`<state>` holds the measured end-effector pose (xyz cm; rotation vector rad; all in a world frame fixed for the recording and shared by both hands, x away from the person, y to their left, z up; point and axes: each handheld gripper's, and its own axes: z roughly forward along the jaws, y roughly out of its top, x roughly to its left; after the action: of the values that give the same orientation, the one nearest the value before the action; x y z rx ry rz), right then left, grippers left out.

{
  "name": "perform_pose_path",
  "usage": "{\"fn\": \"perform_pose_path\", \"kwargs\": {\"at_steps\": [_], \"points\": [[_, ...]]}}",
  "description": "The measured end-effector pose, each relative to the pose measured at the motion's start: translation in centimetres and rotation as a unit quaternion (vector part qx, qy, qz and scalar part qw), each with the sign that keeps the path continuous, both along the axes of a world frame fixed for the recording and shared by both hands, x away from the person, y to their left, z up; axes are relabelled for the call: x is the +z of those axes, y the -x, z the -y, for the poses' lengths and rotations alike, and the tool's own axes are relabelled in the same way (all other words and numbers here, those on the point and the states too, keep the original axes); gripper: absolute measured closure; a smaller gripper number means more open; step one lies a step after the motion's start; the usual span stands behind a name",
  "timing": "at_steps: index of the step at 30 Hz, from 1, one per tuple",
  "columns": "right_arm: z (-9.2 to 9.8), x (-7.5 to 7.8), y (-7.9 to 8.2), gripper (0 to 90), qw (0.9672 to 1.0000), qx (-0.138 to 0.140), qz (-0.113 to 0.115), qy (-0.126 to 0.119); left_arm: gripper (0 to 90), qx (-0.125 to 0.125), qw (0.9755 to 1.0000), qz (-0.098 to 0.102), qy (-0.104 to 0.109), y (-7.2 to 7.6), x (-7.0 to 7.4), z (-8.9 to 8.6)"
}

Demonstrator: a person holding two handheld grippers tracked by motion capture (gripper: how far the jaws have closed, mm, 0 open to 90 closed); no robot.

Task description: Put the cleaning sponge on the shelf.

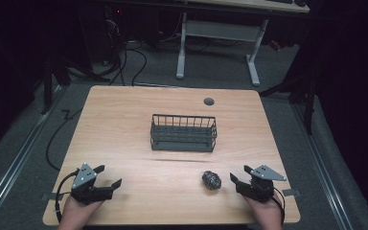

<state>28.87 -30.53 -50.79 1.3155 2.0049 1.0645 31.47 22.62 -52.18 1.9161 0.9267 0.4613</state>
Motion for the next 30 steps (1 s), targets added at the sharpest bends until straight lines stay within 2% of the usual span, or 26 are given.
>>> {"fn": "perform_pose_path", "kwargs": {"at_steps": [3,8,20,30], "points": [[0.01,-0.16,0.20,33.1,0.9999,-0.009,0.010,0.009,14.6,0.000,1.0000,0.003,0.002,-0.19,0.12,0.04],[0.18,-0.17,0.56,32.3,0.9995,-0.029,0.014,0.007,14.7,-0.004,1.0000,0.004,0.001,-0.32,0.20,0.13],[0.16,-0.16,0.41,31.8,0.9993,-0.033,0.018,0.004,14.8,-0.004,1.0000,-0.003,0.000,-0.34,0.15,0.18],[0.11,-0.23,0.45,31.8,0.9994,-0.031,0.013,-0.002,14.8,-0.008,1.0000,-0.003,-0.003,-0.37,0.19,0.37]]}}
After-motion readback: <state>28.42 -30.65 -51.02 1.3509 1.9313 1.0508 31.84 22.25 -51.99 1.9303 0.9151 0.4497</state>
